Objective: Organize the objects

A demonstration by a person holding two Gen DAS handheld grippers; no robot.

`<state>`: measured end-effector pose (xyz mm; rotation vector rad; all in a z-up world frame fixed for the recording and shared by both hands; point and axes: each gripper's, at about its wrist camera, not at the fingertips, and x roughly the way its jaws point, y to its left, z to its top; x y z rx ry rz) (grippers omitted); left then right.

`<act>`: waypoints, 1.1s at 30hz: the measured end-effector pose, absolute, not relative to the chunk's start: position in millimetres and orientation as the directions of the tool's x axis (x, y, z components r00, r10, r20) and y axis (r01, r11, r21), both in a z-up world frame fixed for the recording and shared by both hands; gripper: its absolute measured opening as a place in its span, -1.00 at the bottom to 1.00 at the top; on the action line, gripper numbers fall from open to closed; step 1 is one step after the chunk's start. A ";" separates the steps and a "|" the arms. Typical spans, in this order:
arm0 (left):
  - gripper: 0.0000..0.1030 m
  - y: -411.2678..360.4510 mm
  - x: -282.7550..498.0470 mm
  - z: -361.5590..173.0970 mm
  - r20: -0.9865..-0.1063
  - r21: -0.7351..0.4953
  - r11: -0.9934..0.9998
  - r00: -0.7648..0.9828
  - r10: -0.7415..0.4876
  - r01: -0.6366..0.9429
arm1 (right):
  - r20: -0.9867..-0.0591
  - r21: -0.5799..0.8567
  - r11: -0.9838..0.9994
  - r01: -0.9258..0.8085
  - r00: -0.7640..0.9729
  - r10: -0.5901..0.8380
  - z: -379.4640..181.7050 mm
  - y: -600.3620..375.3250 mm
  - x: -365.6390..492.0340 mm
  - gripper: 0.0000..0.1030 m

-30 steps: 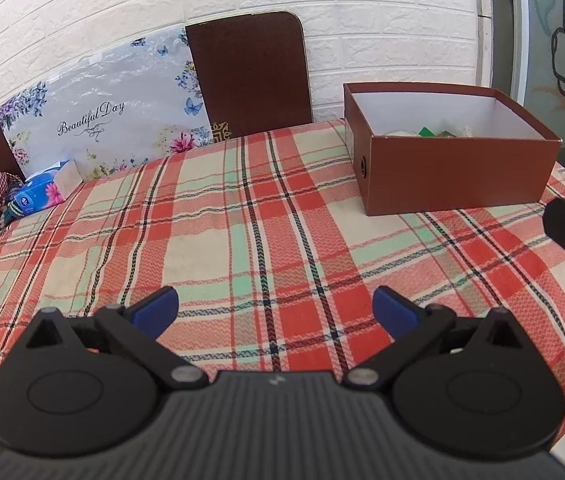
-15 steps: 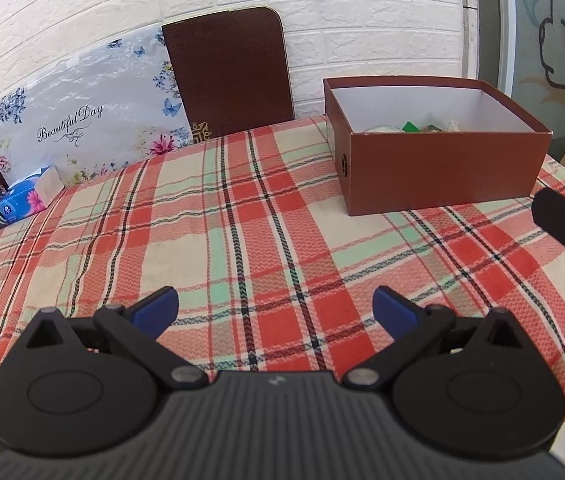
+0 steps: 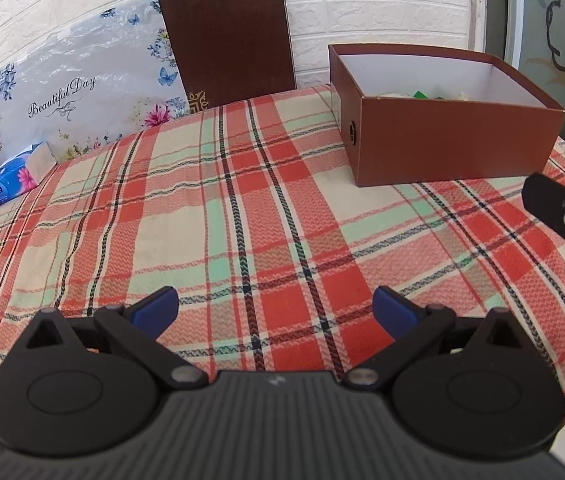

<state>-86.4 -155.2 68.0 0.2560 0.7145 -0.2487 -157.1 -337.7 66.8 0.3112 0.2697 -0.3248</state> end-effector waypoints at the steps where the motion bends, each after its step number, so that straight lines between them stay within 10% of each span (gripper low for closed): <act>1: 1.00 -155.1 -85.6 67.6 -0.673 0.146 0.940 0.727 -0.134 0.308 | -0.309 0.252 0.902 0.350 0.913 -0.267 66.5 -337.3 -156.2 0.99; 33: 1.00 -150.6 -86.9 59.3 -0.696 0.131 0.950 0.708 -0.117 0.285 | -0.338 0.225 0.913 0.340 0.906 -0.254 58.8 -336.9 -153.3 0.99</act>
